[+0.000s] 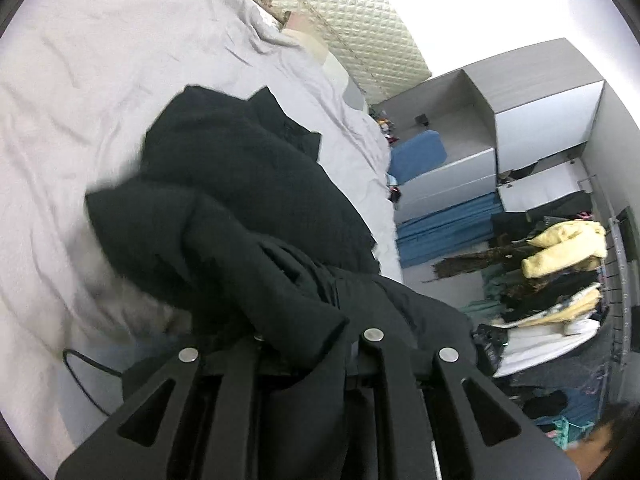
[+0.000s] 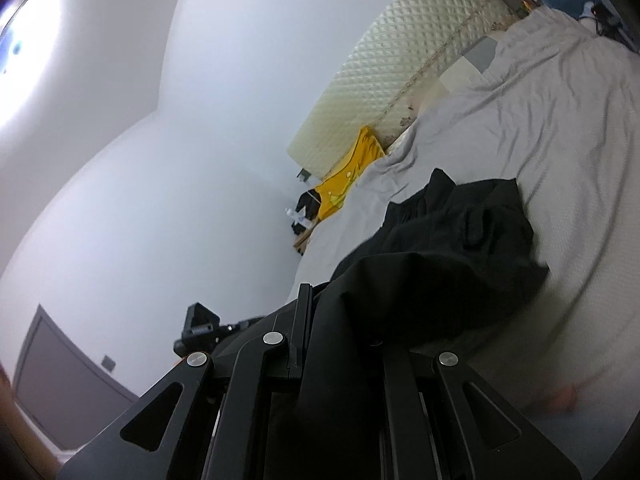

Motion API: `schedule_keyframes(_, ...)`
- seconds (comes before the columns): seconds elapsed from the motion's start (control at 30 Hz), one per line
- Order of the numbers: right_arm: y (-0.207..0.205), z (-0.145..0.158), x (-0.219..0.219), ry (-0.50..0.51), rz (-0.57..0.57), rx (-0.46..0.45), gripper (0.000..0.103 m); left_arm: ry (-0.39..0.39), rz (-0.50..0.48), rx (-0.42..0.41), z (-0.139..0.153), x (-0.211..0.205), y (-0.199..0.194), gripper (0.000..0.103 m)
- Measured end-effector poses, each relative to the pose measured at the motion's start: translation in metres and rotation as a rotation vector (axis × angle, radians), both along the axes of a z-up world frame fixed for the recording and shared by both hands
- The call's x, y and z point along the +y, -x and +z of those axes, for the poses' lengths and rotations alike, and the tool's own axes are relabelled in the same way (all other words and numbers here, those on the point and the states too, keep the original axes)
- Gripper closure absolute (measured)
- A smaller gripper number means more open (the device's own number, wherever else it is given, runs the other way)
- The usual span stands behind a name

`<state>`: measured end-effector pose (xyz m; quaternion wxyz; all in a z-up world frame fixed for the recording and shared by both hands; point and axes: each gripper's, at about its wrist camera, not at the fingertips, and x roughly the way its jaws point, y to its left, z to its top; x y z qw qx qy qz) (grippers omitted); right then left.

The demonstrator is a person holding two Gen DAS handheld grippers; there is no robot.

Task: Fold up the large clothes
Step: 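Lift the hem with both grippers and fold it toward the collar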

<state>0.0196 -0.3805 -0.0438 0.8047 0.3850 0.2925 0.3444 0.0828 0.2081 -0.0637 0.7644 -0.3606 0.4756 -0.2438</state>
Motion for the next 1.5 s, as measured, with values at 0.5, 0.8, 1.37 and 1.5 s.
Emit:
schedule_keyframes(0.5, -0.151, -0.019, -0.008, -0.072, -0.149, 0.186, 0.095, -0.008, 0.224, 0.068, 0.002, 0.015, -0.092, 0.084)
schedule_keyframes(0.8, -0.223, -0.028, -0.012, -0.028, -0.219, 0.309, 0.095, -0.092, 0.289, 0.064, 0.020, 0.004, -0.144, 0.084)
schedule_keyframes(1.37, -0.302, -0.137, -0.001, 0.022, -0.181, 0.466, 0.096, -0.365, 0.298, 0.147, -0.052, -0.024, -0.223, 0.071)
schedule_keyframes(1.5, -0.306, -0.154, 0.003, 0.009, -0.168, 0.485, 0.096, -0.348, 0.308, 0.171, -0.062, -0.025, -0.232, 0.071)
